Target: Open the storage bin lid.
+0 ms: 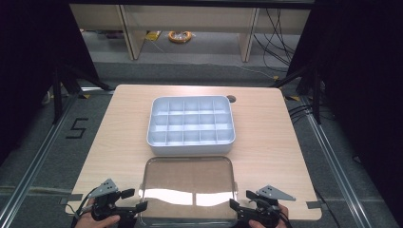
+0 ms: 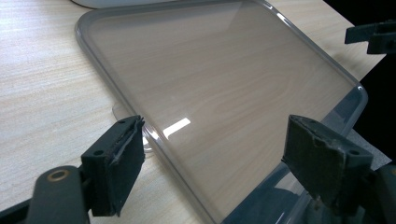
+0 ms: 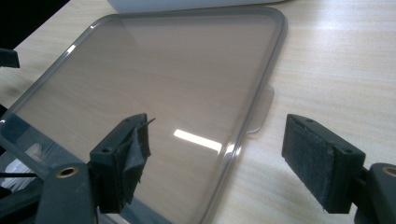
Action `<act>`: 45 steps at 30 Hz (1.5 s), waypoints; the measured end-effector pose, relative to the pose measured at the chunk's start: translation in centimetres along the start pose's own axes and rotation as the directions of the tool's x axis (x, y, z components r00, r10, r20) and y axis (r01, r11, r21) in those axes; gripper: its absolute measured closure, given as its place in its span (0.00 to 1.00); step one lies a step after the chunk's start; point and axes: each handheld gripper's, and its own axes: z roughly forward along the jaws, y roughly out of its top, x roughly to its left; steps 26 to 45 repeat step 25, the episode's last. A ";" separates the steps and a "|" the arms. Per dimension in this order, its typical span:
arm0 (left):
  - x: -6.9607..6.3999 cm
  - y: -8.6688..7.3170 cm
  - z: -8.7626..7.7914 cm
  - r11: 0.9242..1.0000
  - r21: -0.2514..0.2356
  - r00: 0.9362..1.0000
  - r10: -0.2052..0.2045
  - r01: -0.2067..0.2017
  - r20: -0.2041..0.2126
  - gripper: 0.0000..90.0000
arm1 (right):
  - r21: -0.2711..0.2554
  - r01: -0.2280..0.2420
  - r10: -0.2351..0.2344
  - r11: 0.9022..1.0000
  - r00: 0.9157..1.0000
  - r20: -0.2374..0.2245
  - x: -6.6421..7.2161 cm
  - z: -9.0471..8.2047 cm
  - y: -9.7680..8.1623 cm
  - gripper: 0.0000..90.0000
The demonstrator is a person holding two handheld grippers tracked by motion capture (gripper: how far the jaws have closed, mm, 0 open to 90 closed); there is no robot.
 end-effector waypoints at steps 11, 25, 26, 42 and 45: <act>0.1 0.1 0.0 1.000 -0.011 1.000 -0.012 0.011 -0.005 0.22 | 0.004 0.041 -0.041 0.999 0.999 0.021 -0.6 -0.2 -0.2 0.27; 0.4 0.2 0.1 1.000 0.012 1.000 -0.027 0.027 0.000 0.22 | 0.003 -0.043 0.043 0.999 0.999 -0.030 -1.3 0.0 -0.2 0.27; 0.4 0.2 0.1 1.000 0.012 1.000 -0.027 0.027 0.000 0.22 | 0.003 -0.043 0.043 0.999 0.999 -0.030 -1.3 0.0 -0.2 0.27; 0.4 0.2 0.1 1.000 0.012 1.000 -0.027 0.027 0.000 0.22 | 0.003 -0.043 0.043 0.999 0.999 -0.030 -1.3 0.0 -0.2 0.27; 0.4 0.2 0.1 1.000 0.012 1.000 -0.027 0.027 0.000 0.22 | 0.003 -0.043 0.043 0.999 0.999 -0.030 -1.3 0.0 -0.2 0.27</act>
